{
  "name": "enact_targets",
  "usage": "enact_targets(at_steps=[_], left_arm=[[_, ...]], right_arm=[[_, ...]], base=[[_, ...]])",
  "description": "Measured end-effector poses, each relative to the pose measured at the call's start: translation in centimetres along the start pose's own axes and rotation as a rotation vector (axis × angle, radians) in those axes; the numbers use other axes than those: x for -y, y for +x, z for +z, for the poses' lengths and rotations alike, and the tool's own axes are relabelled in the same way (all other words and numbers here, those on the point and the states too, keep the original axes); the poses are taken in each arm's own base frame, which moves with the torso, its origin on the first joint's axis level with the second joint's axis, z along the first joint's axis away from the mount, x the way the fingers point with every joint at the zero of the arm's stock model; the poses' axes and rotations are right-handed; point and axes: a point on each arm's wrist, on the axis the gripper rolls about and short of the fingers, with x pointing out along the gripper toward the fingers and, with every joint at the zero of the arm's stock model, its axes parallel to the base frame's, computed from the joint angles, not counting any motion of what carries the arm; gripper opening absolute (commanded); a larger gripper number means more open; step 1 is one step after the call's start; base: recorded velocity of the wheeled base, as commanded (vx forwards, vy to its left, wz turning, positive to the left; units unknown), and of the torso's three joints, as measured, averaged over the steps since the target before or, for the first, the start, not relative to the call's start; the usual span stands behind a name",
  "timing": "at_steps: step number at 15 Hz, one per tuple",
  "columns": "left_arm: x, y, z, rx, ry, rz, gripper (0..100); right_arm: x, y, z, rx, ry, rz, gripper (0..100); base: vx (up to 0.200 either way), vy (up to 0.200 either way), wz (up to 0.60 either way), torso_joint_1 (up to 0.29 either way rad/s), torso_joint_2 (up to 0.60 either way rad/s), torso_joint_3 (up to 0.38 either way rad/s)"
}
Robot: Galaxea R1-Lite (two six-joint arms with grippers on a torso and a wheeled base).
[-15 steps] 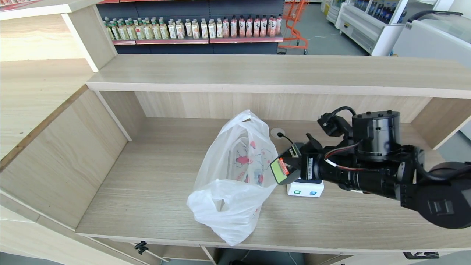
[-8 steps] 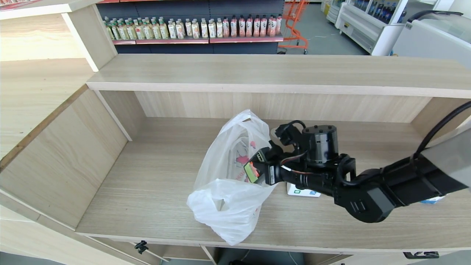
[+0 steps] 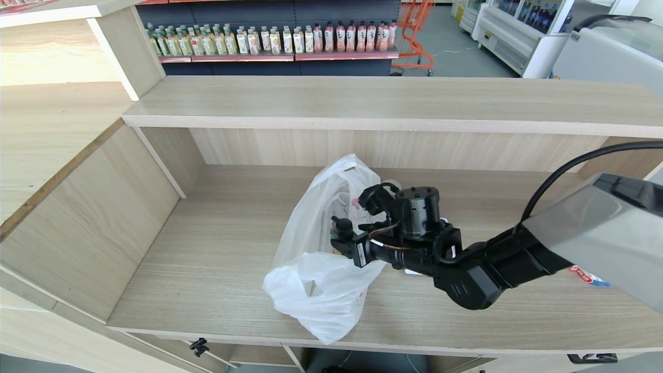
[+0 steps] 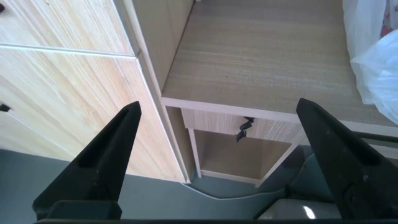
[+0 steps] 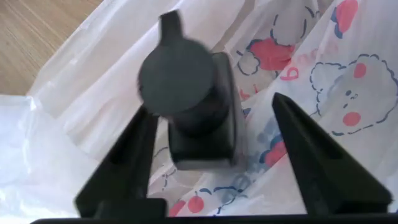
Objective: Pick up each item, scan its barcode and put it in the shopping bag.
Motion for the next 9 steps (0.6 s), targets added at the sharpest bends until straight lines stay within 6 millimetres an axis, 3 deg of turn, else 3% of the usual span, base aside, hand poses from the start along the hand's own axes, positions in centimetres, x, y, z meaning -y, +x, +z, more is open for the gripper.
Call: enact_targets(at_steps=[5, 7, 9], left_arm=[[0.0, 0.0, 0.0, 0.000, 0.000, 0.000, 100], [0.0, 0.0, 0.0, 0.000, 0.000, 0.000, 100], [0.0, 0.0, 0.0, 0.000, 0.000, 0.000, 100]], right_arm=[[0.1, -2.2, 3.1, 0.073, 0.197, 0.074, 100], [0.4, -5.0, 4.6, 0.102, 0.266, 0.080, 100], [0.9, -9.4, 6.0, 0.089, 0.314, 0.059, 100]], base=[[0.000, 0.000, 0.00, 0.000, 0.00, 0.000], [0.000, 0.000, 0.00, 0.000, 0.00, 0.000], [0.000, 0.000, 0.00, 0.000, 0.00, 0.000]])
